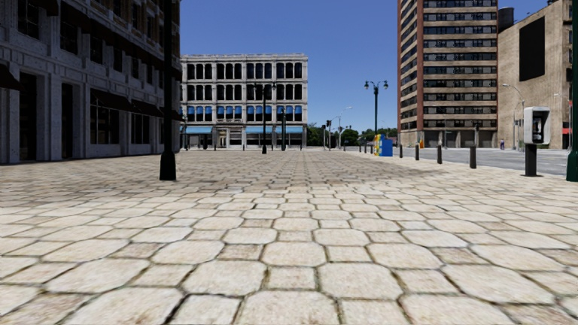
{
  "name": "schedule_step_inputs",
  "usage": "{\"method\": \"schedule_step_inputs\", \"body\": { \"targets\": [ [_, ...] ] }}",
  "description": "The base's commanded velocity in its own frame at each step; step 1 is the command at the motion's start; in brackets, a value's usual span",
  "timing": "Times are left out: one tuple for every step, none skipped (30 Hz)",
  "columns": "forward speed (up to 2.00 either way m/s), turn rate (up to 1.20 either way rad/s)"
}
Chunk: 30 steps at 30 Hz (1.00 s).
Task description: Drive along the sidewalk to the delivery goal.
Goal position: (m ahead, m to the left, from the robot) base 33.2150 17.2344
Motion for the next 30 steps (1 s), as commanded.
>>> {"method": "schedule_step_inputs", "body": {
  "targets": [
    [2.0, 0.0],
    [2.0, 0.0],
    [2.0, 0.0],
    [2.0, 0.0],
    [2.0, 0.0],
    [2.0, 0.0],
    [2.0, 0.0],
    [2.0, 0.0],
    [2.0, 0.0],
    [2.0, 0.0],
    [2.0, 0.0],
    [2.0, 0.0],
    [2.0, 0.0],
    [2.0, 0.0],
    [2.0, 0.0],
    [2.0, 0.0],
    [2.0, 0.0],
    [2.0, 0.0],
    [2.0, 0.0],
    [2.0, 0.0],
    [2.0, 0.0],
    [2.0, 0.0],
    [2.0, 0.0],
    [2.0, 0.0],
    [2.0, 0.0],
    [2.0, 0.0],
    [2.0, 0.0],
    [2.0, 0.0],
    [2.0, 0.0],
    [2.0, 0.0]
  ]
}}
